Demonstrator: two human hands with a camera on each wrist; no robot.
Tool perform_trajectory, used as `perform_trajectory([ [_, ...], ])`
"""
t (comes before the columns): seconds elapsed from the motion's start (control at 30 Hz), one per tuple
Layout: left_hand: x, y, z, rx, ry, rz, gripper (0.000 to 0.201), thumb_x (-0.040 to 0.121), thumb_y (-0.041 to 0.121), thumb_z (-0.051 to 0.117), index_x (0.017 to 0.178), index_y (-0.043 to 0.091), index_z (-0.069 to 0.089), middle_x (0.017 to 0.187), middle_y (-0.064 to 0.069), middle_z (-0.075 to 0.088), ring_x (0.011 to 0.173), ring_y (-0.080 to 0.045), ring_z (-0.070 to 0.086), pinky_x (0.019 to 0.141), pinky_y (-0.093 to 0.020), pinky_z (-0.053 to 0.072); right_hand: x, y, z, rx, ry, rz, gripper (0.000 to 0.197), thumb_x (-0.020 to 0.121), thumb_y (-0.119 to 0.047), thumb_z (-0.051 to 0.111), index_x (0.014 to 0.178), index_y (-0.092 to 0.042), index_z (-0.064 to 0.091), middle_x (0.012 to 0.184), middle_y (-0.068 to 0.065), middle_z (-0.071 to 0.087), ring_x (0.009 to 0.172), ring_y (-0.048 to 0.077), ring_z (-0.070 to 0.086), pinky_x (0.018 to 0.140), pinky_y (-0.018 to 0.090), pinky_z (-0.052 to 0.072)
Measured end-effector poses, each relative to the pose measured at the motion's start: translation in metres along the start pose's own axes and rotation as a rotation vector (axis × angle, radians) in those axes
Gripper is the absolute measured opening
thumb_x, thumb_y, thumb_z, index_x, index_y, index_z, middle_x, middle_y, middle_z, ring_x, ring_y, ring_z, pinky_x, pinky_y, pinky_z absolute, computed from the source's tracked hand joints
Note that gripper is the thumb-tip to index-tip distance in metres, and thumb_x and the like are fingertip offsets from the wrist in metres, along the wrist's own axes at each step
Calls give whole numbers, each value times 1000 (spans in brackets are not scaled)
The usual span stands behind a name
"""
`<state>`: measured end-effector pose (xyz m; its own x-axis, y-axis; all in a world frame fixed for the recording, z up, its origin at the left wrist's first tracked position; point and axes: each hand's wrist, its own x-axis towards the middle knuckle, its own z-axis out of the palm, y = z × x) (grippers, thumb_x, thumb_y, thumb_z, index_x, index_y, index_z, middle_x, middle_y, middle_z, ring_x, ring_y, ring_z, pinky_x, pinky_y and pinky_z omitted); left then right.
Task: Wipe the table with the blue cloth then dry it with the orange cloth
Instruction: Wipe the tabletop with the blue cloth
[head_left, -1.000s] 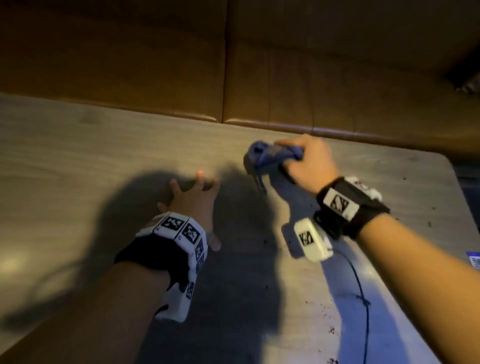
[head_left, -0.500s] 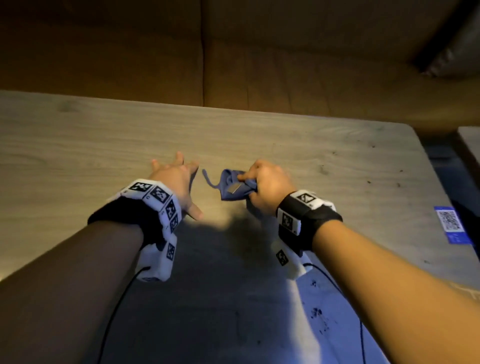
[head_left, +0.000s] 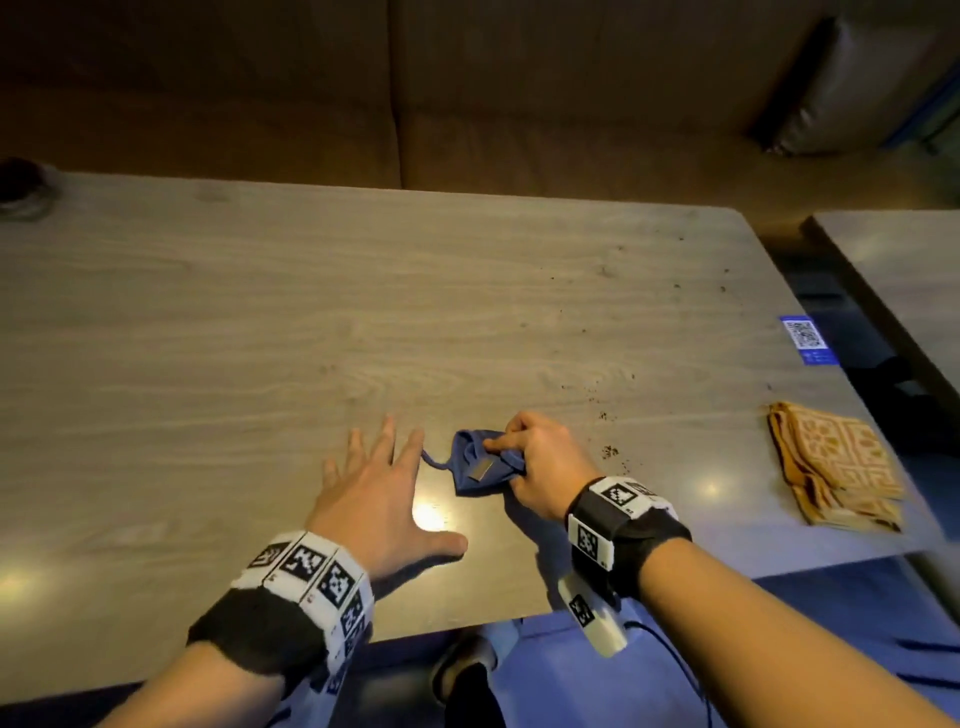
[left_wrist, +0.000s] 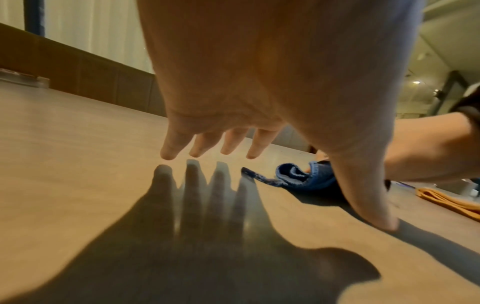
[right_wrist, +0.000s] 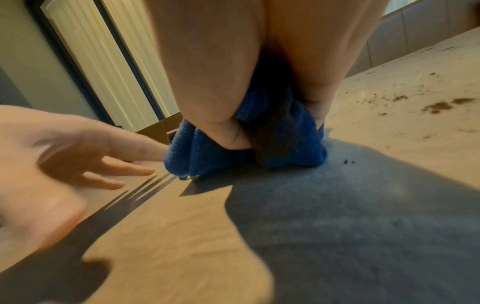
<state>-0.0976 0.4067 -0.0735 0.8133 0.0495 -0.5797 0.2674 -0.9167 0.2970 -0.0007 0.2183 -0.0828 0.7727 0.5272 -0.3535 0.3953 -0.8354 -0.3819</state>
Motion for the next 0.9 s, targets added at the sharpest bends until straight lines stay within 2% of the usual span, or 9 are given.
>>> perform_trajectory([
  [0.17, -25, 0, 24, 163, -168, 0, 156, 54, 74, 81, 154, 21, -26, 155, -8, -41, 143, -45, -31, 117, -70, 2, -10, -4, -13, 86, -33, 5, 44, 84, -3, 57, 124, -21, 63, 119, 5, 59, 110, 26, 56, 87, 23, 42],
  [0.23, -23, 1, 27, 201, -196, -5, 156, 56, 68, 85, 153, 19, -27, 155, -12, -42, 143, -48, -30, 115, -73, 3, 12, 2, -36, 140, 139, 41, 46, 83, -3, 56, 126, -20, 62, 122, 9, 60, 114, 27, 55, 92, 28, 42],
  [0.3, -17, 0, 28, 207, -210, -13, 155, 56, 67, 85, 153, 19, -26, 155, -12, -41, 143, -49, -28, 114, -74, 3, 52, 11, -58, 122, 259, 84, 43, 82, -4, 56, 122, -18, 64, 115, 10, 63, 108, 28, 57, 86, 29, 44],
  [0.4, -14, -2, 29, 206, -233, -27, 155, 56, 69, 84, 153, 22, -26, 156, -9, -41, 144, -46, -29, 114, -72, 1, 102, 11, -68, -44, 94, 118, 25, 85, -5, 55, 105, -11, 69, 94, 12, 66, 88, 29, 62, 66, 30, 42],
  [0.47, -14, -3, 29, 214, -235, -36, 156, 55, 70, 84, 153, 22, -27, 156, -8, -42, 144, -46, -29, 115, -72, 1, 104, 6, -58, -156, 15, 130, 19, 86, -9, 58, 102, -7, 69, 99, 13, 61, 93, 32, 61, 69, 34, 46],
  [0.57, -17, -1, 27, 223, -224, -28, 158, 51, 73, 83, 154, 22, -25, 157, -9, -40, 145, -46, -28, 115, -73, 4, 61, 4, -30, -107, 54, 61, 34, 83, -6, 64, 117, -10, 65, 116, 8, 52, 106, 30, 54, 86, 33, 46],
  [0.63, -20, 1, 26, 235, -215, -24, 158, 51, 72, 83, 155, 21, -24, 157, -10, -39, 145, -46, -27, 115, -73, 6, 20, 3, -10, -62, 63, -7, 46, 80, -5, 67, 124, -17, 63, 116, 3, 50, 106, 27, 52, 87, 31, 45],
  [0.77, -22, 3, 24, 244, -200, -23, 158, 51, 70, 85, 155, 21, -23, 158, -9, -37, 146, -46, -24, 115, -72, 8, -46, 6, 24, -8, 9, -38, 52, 76, -6, 65, 126, -21, 61, 119, 2, 50, 109, 29, 47, 92, 39, 46],
  [0.9, -22, 2, 25, 232, -185, -22, 160, 47, 70, 87, 157, 22, -20, 160, -7, -35, 147, -46, -22, 115, -73, 8, -81, 0, 35, 66, -13, -49, 54, 77, -2, 59, 128, -18, 60, 118, 5, 51, 109, 30, 48, 91, 31, 42],
])
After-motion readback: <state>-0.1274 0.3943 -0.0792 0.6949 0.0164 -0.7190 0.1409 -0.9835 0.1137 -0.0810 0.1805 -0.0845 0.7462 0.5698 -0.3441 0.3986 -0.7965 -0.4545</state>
